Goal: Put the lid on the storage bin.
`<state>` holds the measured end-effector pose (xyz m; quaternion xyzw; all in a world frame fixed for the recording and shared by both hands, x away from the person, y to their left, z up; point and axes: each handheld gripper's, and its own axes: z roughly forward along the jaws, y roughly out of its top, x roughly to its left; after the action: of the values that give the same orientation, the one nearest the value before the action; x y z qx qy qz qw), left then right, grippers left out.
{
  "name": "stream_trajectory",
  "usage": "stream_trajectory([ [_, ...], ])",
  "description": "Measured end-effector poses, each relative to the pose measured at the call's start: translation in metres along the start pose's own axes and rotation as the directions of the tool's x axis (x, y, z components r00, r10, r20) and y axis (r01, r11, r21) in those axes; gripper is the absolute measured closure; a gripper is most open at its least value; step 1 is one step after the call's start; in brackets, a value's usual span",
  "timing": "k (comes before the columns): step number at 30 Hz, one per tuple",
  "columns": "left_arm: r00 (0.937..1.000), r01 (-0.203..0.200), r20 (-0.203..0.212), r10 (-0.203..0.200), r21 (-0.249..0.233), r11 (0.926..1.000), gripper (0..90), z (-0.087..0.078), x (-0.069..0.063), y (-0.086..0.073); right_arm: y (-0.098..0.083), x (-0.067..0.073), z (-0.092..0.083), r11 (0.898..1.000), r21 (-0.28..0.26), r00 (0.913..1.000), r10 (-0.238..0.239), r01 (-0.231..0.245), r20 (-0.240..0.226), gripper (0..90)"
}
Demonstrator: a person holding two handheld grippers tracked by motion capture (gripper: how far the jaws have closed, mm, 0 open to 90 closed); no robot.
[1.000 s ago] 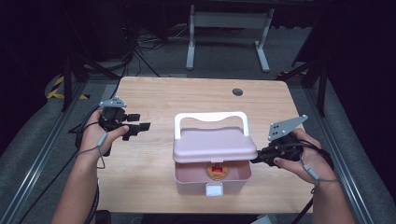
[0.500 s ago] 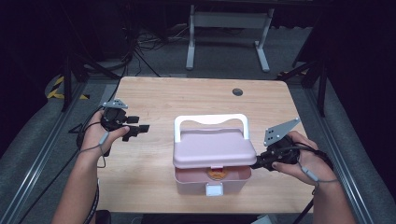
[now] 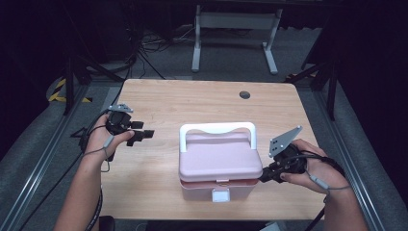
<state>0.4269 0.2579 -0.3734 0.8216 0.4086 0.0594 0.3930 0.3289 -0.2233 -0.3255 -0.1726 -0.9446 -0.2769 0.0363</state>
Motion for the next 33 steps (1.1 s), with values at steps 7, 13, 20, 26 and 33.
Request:
stream_trajectory([
  [7,1.0,0.001,0.004,-0.001,0.009,1.0,34.4,0.003,0.0,0.001,-0.004,0.0,0.0,1.0,0.021,0.9999,-0.01,0.01,-0.005,77.4],
  [13,1.0,0.002,0.007,-0.003,0.013,0.9999,34.4,0.004,0.001,0.001,-0.009,-0.001,-0.003,1.0,0.028,0.9998,0.006,-0.005,-0.017,75.4],
  [20,1.0,-0.002,-0.001,0.002,0.005,1.0,34.4,0.0,0.001,0.0,-0.009,-0.001,-0.009,1.0,-0.004,0.9999,0.003,-0.003,-0.012,71.7],
  [26,0.9999,0.006,-0.013,-0.006,-0.021,0.9998,34.2,-0.007,0.0,-0.006,-0.008,-0.006,-0.017,0.994,-0.108,0.9997,-0.009,0.012,0.022,58.4],
  [33,0.9984,0.033,-0.045,-0.034,-0.026,0.9991,33.8,-0.019,0.004,-0.021,-0.002,-0.025,-0.023,0.973,-0.23,0.9948,0.018,0.005,0.1,50.4],
])
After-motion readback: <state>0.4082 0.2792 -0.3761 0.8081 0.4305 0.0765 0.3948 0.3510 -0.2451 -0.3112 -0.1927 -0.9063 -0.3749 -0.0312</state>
